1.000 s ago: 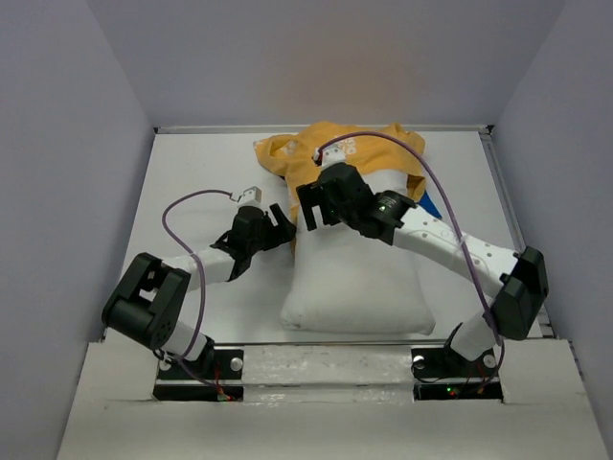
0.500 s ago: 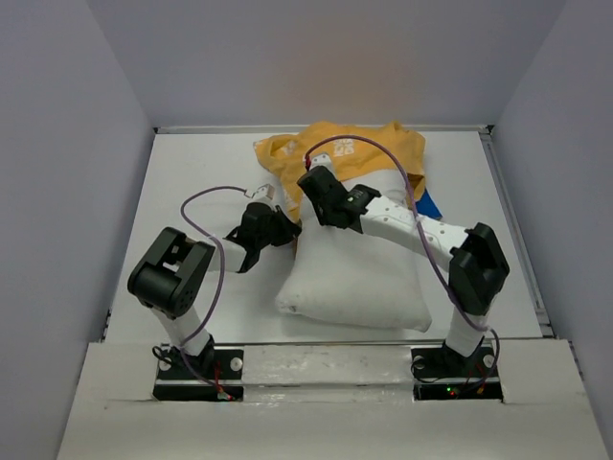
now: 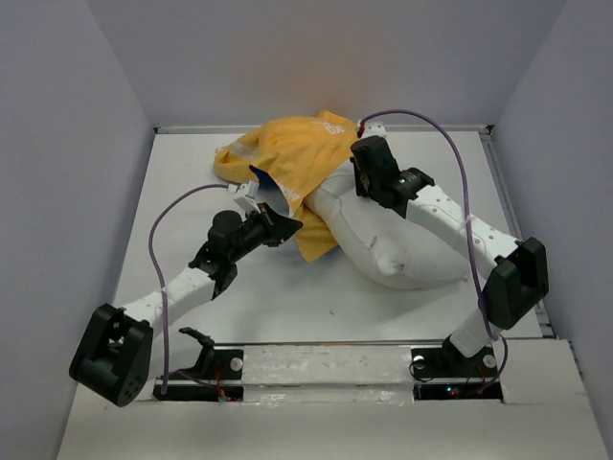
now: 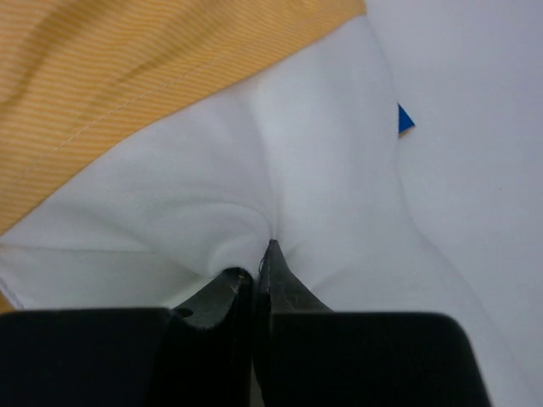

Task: Put the pillow into the pillowcase

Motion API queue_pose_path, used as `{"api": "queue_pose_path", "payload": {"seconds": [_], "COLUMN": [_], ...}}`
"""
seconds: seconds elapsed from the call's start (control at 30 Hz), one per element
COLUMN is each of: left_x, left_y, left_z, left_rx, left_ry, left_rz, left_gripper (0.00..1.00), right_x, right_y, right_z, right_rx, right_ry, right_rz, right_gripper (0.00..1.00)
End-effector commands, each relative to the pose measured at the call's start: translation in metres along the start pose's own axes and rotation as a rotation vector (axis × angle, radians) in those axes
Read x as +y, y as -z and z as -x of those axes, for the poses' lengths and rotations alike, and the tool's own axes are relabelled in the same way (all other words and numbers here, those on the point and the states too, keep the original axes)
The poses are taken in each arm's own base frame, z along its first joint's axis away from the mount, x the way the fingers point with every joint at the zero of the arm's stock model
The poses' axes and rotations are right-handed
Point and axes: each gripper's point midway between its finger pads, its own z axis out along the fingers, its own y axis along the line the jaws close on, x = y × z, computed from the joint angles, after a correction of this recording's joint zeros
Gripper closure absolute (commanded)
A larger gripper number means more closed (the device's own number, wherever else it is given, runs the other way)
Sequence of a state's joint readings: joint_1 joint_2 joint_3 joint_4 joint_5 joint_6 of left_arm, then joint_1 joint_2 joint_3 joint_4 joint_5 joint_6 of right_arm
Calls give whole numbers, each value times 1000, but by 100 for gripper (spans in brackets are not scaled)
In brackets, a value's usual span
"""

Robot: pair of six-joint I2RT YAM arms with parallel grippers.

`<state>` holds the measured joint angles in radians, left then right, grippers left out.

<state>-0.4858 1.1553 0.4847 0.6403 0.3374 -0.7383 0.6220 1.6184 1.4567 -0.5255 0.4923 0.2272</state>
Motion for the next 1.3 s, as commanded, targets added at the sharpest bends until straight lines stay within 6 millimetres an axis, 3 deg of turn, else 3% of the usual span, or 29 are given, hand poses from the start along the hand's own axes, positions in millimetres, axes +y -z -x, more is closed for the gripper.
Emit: {"api": "queue_pose_path", "payload": {"seconds": [0.0, 0.07, 0.1, 0.17, 0.23, 0.33, 0.37, 0.4, 0.43, 0.47, 0.53, 0.6, 0.67, 0.7, 0.77, 0.8, 0.83, 0.93, 1.0, 1.03, 1.07, 1.1, 1.13, 1.17, 1.2, 1.27], "left_x": [-26, -30, -28, -36, -41, -44, -44, -52, -54, -52, -71, -75, -86, -82, -79, -76, -69, -53, -51, -40, -48, -31, -41, -41, -30, -46], "left_y": [16, 15, 12, 8, 9, 18, 20, 27, 30, 34, 49, 59, 65, 67, 66, 63, 53, 28, 16, -1, -8, -26, -36, -45, -65, -84], "left_z": [-26, -29, -32, -32, -33, -30, -24, -14, -9, 2, 24, 41, 75, 81, 107, 112, 118, 118, 131, 123, 133, 126, 135, 135, 122, 126], "left_rx": [141, 175, 192, 203, 201, 198, 182, 149, 135, 113, 59, 12, -93, -113, -194, -202, -204, -177, -199, -159, -175, -133, -149, -135, -80, -79], "left_ry": [28, 25, 30, 26, 12, -10, -40, -71, -90, -118, -158, -198, -237, -261, -285, -295, -313, -350, -399, -420, -436, -472, -489, -524, -548, -594], "left_rz": [-139, -161, -157, -176, -178, -151, -137, -144, -128, -77, -71, -25, 21, 60, 140, 160, 204, 283, 334, 366, 370, 419, 416, 418, 431, 405], "left_gripper": [100, 100, 100, 100, 100, 100, 86, 74, 65, 54, 39, 22, 20, 20, 20, 20, 20, 21, 22, 23, 23, 23, 23, 23, 23, 23], "right_x": [-14, 21, 57, 96, 113, 120, 126, 119, 119, 118, 108, 96, 76, 68, 46, 24, 14, -17, -38, -43, -42, -32, -22, 6, 18, 51], "right_y": [-13, -23, -18, -30, -35, -25, -17, -4, 8, 16, 43, 58, 75, 78, 75, 63, 57, 45, 36, 27, 22, 11, 7, 11, 11, 25], "right_z": [31, 18, 5, -28, -47, -44, -36, -25, -11, -8, 6, 9, 12, 11, -1, -4, -10, -25, -32, -39, -46, -59, -66, -71, -75, -79], "right_rx": [-92, -80, -70, -14, 41, 11, -9, -40, -72, -82, -122, -120, -142, -145, -136, -127, -109, -90, -96, -69, -43, 11, 45, 91, 108, 89], "right_ry": [-42, -25, 23, 62, 6, -62, -95, -124, -145, -150, -155, -155, -184, -201, -221, -251, -274, -317, -304, -295, -281, -260, -247, -236, -243, -250], "right_rz": [-55, 6, 55, 85, 155, 223, 276, 298, 330, 376, 438, 474, 505, 505, 470, 419, 404, 336, 232, 204, 198, 228, 277, 434, 496, 637], "right_gripper": [100, 100, 100, 100, 100, 100, 100, 100, 91, 66, 36, 15, 7, 4, 4, 5, 7, 9, 8, 6, 4, 3, 4, 18, 31, 71]}}
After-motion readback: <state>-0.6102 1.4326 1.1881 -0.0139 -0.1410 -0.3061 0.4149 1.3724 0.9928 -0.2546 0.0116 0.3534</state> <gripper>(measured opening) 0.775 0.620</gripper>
